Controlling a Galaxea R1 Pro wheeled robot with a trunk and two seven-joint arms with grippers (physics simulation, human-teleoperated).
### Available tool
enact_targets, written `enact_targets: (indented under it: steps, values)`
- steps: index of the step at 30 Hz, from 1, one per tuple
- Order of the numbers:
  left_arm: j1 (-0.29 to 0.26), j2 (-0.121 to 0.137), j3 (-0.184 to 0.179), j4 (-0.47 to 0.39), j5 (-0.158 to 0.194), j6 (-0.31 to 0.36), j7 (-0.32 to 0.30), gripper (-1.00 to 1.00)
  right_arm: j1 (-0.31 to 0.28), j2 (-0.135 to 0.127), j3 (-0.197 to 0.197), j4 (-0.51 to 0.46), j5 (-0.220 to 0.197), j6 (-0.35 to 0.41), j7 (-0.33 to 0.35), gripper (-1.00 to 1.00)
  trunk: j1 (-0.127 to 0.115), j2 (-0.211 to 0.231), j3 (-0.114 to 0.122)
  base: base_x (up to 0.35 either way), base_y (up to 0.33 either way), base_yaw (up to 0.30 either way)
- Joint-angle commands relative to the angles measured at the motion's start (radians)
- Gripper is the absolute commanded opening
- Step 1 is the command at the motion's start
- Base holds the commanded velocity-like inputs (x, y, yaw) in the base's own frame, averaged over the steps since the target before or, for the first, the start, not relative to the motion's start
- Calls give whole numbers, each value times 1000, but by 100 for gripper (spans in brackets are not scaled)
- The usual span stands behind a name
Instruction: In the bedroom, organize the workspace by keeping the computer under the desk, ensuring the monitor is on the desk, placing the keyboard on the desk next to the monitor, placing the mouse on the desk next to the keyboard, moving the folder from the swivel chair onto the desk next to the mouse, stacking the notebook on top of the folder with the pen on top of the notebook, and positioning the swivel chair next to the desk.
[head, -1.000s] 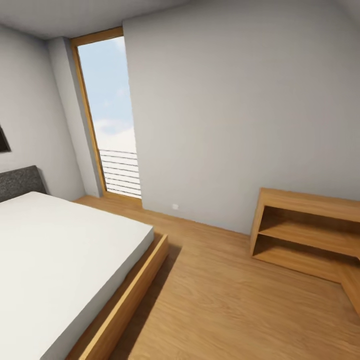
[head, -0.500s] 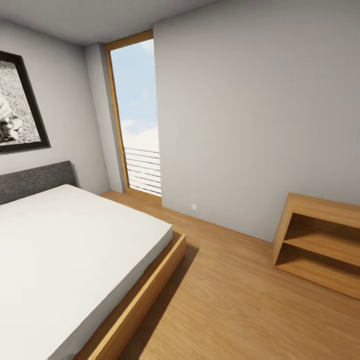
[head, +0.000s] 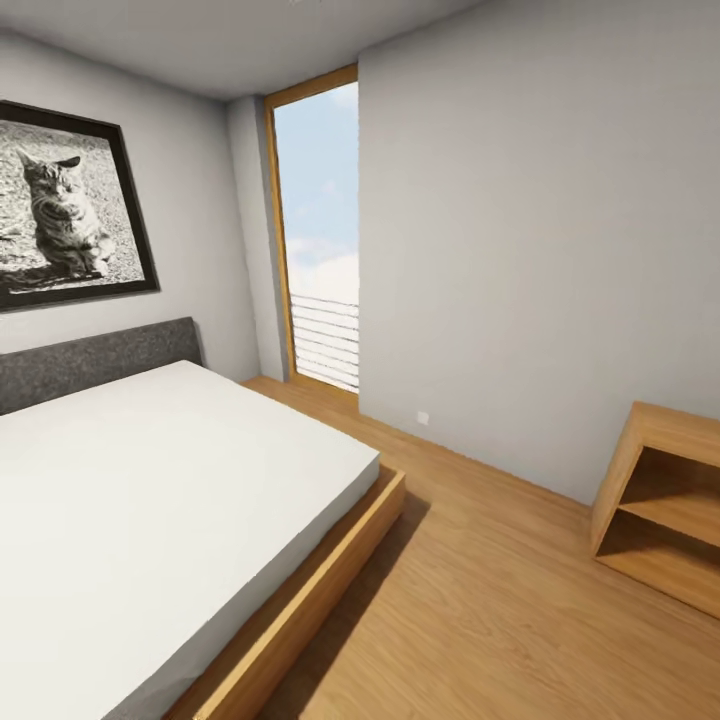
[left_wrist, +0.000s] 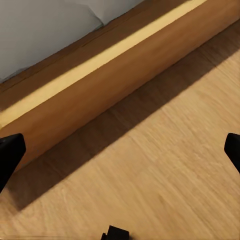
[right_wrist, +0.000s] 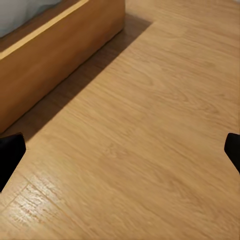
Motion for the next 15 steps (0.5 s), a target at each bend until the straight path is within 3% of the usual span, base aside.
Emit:
enact_targets:
  steps: [1, 7, 15]
  values:
    - [0, 0, -2, 0, 6, -2, 1, 100, -1, 0, 1, 0, 2, -3, -1, 100, -4, 6, 2, 0, 0, 91]
    - [0, 0, -1, 0, 6, -2, 2, 100, -1, 2, 5, 23, 4, -3, 2, 100, -27, 48, 21, 0, 0, 67]
    - [0, 0, -1, 1, 6, 2, 2, 100, -1, 2, 6, 56, 6, -2, 1, 100, -58, 104, 46, 0, 0, 248]
